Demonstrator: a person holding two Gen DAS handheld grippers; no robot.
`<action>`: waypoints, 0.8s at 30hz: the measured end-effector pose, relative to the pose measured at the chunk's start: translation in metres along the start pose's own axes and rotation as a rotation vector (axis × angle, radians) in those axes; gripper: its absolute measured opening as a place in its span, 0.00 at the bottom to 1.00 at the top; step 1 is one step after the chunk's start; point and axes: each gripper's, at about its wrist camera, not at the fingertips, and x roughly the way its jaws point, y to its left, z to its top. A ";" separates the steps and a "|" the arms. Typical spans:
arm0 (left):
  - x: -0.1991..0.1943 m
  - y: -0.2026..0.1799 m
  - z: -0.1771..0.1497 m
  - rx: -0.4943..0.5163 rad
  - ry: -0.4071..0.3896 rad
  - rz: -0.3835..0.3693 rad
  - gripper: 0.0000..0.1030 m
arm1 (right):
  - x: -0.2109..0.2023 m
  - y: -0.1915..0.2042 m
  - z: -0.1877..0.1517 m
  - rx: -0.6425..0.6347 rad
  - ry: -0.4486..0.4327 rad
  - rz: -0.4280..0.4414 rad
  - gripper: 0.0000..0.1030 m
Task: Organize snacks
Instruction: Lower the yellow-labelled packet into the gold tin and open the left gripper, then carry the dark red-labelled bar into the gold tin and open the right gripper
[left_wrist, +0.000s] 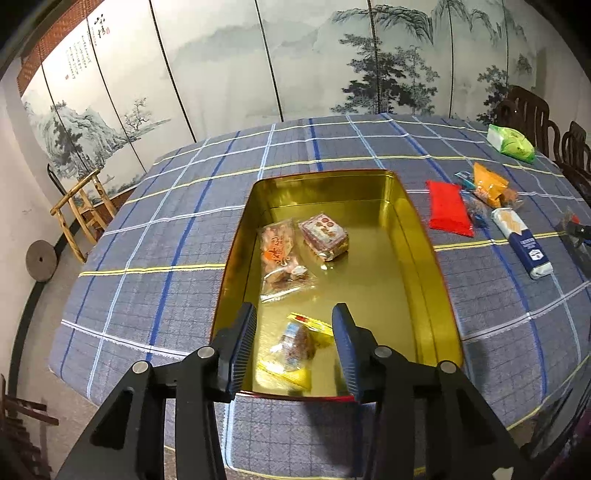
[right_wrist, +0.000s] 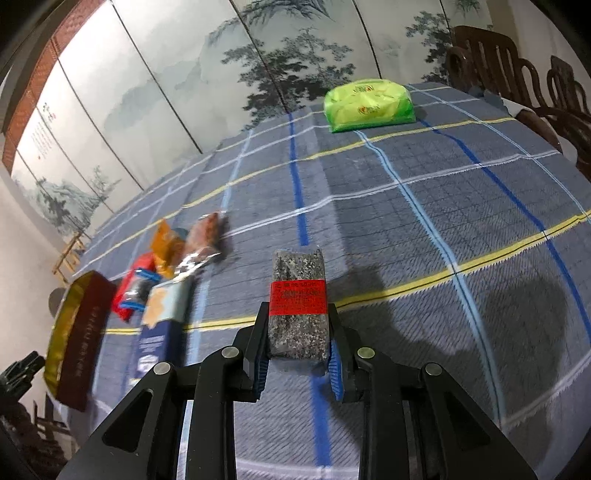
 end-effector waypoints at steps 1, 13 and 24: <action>-0.002 -0.001 0.000 -0.002 -0.001 -0.007 0.39 | -0.002 0.003 -0.001 0.001 -0.001 0.008 0.27; -0.012 0.003 -0.007 -0.022 -0.003 -0.014 0.44 | -0.025 0.115 -0.011 -0.149 0.023 0.189 0.27; -0.015 0.022 -0.024 -0.044 0.003 0.015 0.51 | -0.007 0.232 -0.029 -0.268 0.115 0.368 0.27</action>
